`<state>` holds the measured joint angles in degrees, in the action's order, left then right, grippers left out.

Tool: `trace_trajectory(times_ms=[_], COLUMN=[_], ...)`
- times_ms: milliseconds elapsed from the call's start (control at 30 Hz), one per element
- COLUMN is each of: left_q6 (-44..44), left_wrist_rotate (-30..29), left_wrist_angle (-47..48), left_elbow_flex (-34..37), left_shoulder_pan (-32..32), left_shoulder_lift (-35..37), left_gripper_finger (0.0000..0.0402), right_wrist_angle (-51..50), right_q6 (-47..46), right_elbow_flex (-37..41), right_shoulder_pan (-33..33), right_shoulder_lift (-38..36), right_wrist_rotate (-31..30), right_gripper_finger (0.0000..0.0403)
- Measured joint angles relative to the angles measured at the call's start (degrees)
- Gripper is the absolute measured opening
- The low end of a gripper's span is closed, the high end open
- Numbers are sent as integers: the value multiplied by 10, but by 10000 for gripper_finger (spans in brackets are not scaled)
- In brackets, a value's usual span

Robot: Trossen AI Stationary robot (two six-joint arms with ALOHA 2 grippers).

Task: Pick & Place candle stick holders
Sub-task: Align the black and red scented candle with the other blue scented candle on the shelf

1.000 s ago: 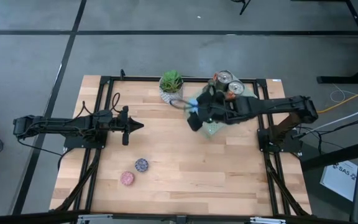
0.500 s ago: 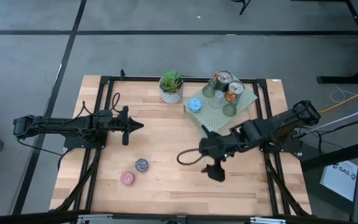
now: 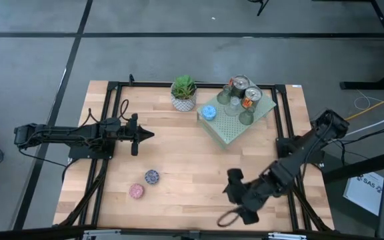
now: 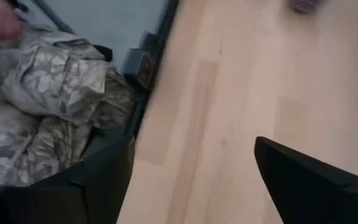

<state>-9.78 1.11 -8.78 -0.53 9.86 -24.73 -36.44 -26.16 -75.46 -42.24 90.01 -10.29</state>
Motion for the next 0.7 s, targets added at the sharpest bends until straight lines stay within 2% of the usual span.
trace_trajectory(times_ms=[167, 467, 567, 700], left_q6=[0, 0, 0, 0], left_wrist_rotate=[0, 0, 0, 0], left_wrist_angle=[0, -1, 0, -1], left_elbow_flex=[0, 0, 0, 0], left_shoulder_pan=[0, 0, 0, 0], left_shoulder_lift=[0, 0, 0, 0], left_gripper_finger=[8, 9, 12, 11], right_wrist_angle=[161, 382, 485, 636], right_q6=[17, 70, 75, 87], right_elbow_flex=[116, 336, 414, 529], right_shoulder_pan=[-25, -28, -33, -40], right_shoulder_lift=[-25, -71, -114, -190], right_wrist_rotate=[-13, -42, -71, -61], right_gripper_finger=[332, 332, 332, 332])
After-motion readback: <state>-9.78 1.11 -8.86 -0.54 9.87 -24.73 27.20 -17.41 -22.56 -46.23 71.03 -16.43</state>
